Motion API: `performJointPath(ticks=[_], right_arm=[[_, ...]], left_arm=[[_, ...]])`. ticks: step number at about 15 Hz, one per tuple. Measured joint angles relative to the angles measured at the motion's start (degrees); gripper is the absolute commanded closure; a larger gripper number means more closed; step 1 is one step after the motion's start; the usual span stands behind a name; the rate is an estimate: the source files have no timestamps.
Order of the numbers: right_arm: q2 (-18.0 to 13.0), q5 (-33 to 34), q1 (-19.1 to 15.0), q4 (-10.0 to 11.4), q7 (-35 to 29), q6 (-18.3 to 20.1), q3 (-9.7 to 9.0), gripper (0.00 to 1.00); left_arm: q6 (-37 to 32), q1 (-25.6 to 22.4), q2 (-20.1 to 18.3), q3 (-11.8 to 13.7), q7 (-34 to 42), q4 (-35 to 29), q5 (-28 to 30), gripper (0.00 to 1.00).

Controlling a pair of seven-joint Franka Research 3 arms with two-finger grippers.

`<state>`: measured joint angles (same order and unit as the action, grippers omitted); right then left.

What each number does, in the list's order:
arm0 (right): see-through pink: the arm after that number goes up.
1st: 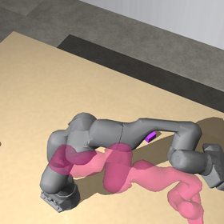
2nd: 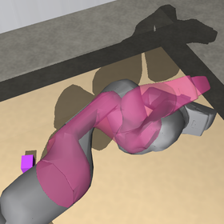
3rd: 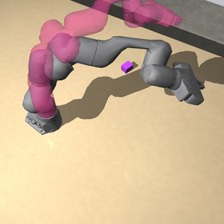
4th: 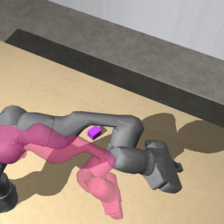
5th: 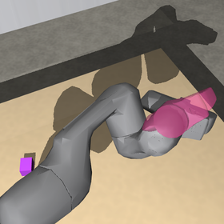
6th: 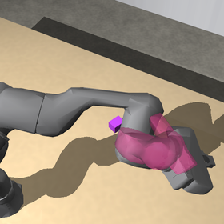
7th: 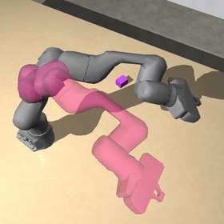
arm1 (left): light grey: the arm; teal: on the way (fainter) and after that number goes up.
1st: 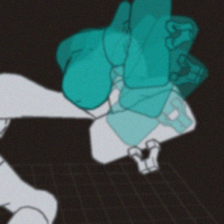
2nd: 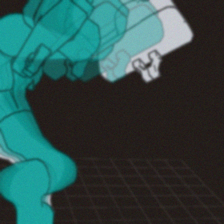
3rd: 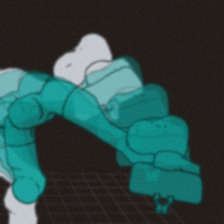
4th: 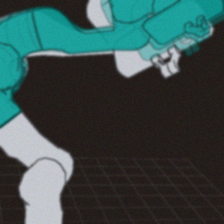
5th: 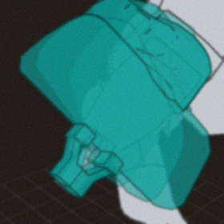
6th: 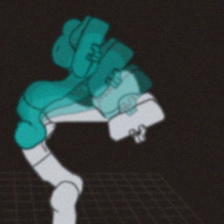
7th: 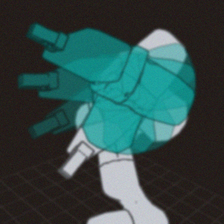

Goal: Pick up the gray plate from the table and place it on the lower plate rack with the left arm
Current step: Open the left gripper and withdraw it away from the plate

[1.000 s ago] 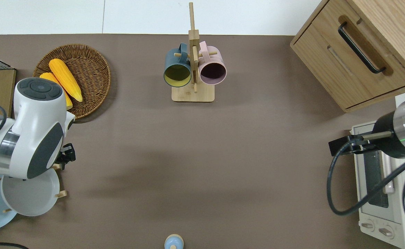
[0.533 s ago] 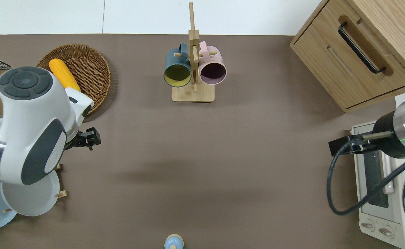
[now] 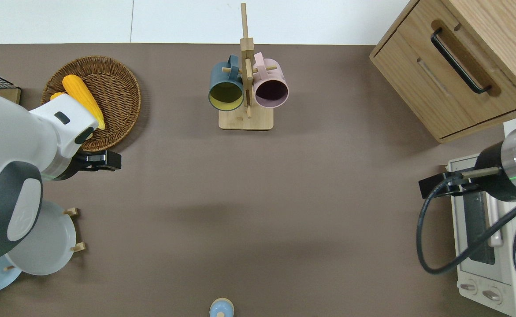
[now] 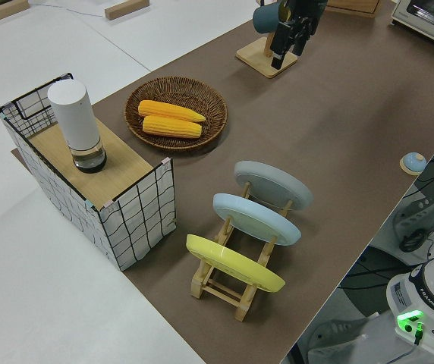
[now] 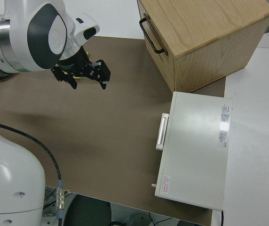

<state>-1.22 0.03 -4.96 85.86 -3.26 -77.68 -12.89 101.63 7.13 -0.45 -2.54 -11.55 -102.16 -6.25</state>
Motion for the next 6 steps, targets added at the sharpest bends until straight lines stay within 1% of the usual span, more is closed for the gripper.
performJointPath(ticks=[6], right_arm=[[0.0, 0.0, 0.0, 0.0, 0.0, 0.0, 0.00, 0.011]], left_arm=[[0.2, -1.0, -3.4, 0.0, 0.0, -1.6, 4.3, 0.00]])
